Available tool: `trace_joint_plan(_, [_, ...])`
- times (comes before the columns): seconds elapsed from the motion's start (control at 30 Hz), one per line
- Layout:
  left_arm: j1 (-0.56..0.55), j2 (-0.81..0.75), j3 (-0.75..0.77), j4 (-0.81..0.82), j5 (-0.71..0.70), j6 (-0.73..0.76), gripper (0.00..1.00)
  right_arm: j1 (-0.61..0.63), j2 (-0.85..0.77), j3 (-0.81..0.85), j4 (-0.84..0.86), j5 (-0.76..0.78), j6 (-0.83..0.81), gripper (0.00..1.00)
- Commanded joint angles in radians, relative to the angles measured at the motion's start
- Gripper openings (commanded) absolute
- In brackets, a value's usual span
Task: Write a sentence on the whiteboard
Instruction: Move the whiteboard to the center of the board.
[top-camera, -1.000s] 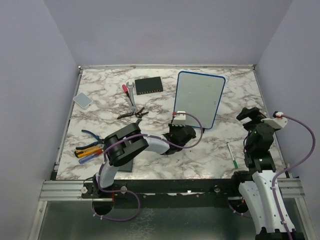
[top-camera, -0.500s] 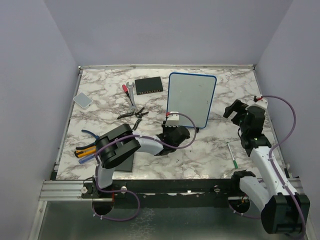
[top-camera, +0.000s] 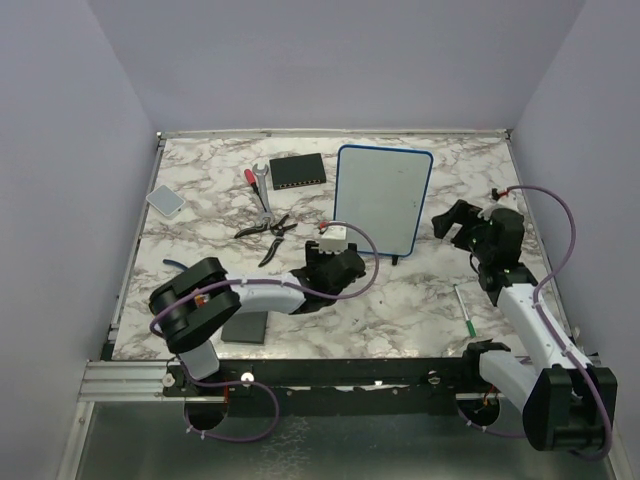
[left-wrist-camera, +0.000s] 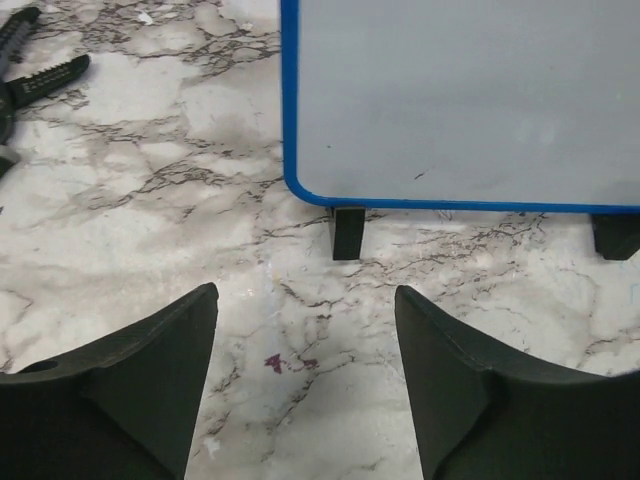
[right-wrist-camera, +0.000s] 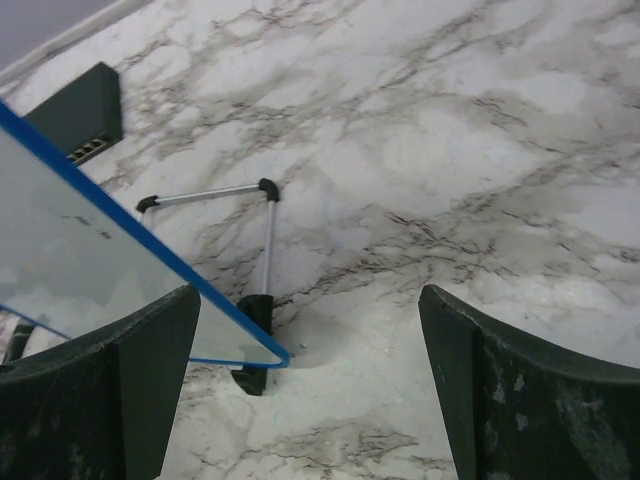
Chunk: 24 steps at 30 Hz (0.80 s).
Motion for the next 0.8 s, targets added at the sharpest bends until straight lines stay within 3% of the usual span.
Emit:
trace_joint_plan(0.0, [0.044,-0.174,-0.054,-0.101,0.083,0.006,0.76,-0.004,-0.036,-0.045,0.145,-0.235,-0.022,0.94])
trace_joint_plan(0.17, [0.206,-0.298,-0.094,-0.102,0.377,0.094,0.86,-0.002,-0.009,-0.053,0.211,-0.390,-0.043,0.95])
trace_joint_plan(0.37, [0.380,-0.389,-0.066,-0.102,0.696,0.146,0.96,0.023,0.040,-0.034,0.249,-0.408,-0.071,1.00])
trace_joint_plan(0.53, [0.476,-0.427,-0.036,-0.114,0.815,0.129,0.98,0.057,0.081,-0.028,0.257,-0.360,-0.093,1.00])
trace_joint_plan(0.77, [0.521,-0.424,-0.061,-0.114,0.855,0.117,0.99,0.096,0.161,-0.002,0.295,-0.358,-0.119,1.00])
